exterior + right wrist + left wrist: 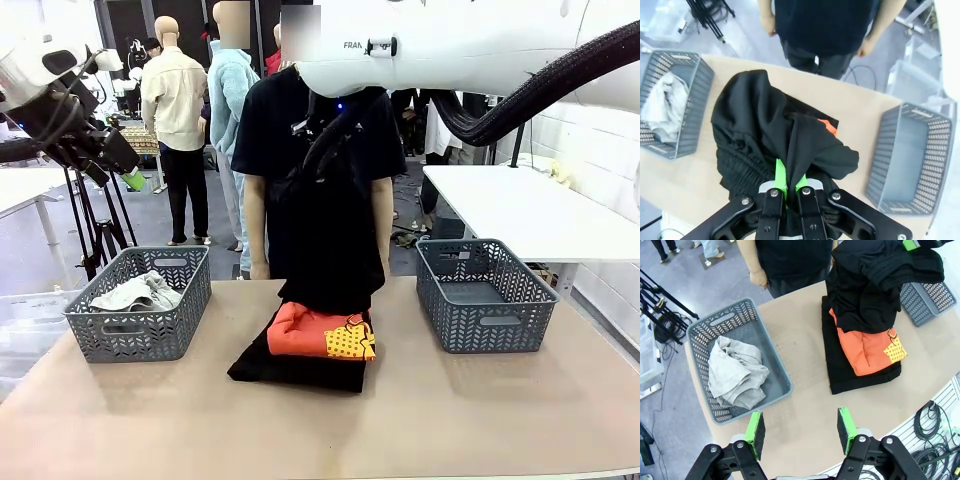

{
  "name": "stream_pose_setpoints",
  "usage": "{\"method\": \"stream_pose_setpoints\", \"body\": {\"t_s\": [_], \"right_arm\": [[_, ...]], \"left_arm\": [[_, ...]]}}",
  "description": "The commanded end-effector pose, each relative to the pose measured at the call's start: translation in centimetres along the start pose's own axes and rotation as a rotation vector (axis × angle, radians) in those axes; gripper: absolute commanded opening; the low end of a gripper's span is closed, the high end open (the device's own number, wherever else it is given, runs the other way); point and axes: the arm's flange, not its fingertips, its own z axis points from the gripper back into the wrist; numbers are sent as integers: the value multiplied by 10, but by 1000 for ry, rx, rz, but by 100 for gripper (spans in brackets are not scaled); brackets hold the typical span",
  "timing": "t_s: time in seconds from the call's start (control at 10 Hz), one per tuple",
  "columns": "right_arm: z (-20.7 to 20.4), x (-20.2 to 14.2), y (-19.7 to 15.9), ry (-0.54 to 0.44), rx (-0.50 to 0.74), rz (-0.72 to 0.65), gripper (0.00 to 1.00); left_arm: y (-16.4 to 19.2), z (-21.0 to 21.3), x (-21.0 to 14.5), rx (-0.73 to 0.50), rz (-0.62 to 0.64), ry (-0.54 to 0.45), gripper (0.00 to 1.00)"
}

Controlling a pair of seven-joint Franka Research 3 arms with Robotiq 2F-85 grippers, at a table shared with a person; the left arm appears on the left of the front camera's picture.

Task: Sort the tops and bottoms.
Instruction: Lift clothes from the center of the table with your right hand.

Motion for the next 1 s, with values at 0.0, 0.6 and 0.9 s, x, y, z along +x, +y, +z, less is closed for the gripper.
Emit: {"method": "stream_pose_setpoints", "body": {"t_s": [0.0, 0.6, 0.9], "right_arm": [[15, 16, 9, -76, 1, 15, 0], [46, 17, 9, -107, -5, 24, 0], [42, 14, 8, -93, 27, 16, 0]], "left_arm": [[0, 1, 0, 4, 8, -4, 76], [0, 1, 0, 4, 8, -4, 76], [0, 1, 0, 4, 8, -4, 76]]}}
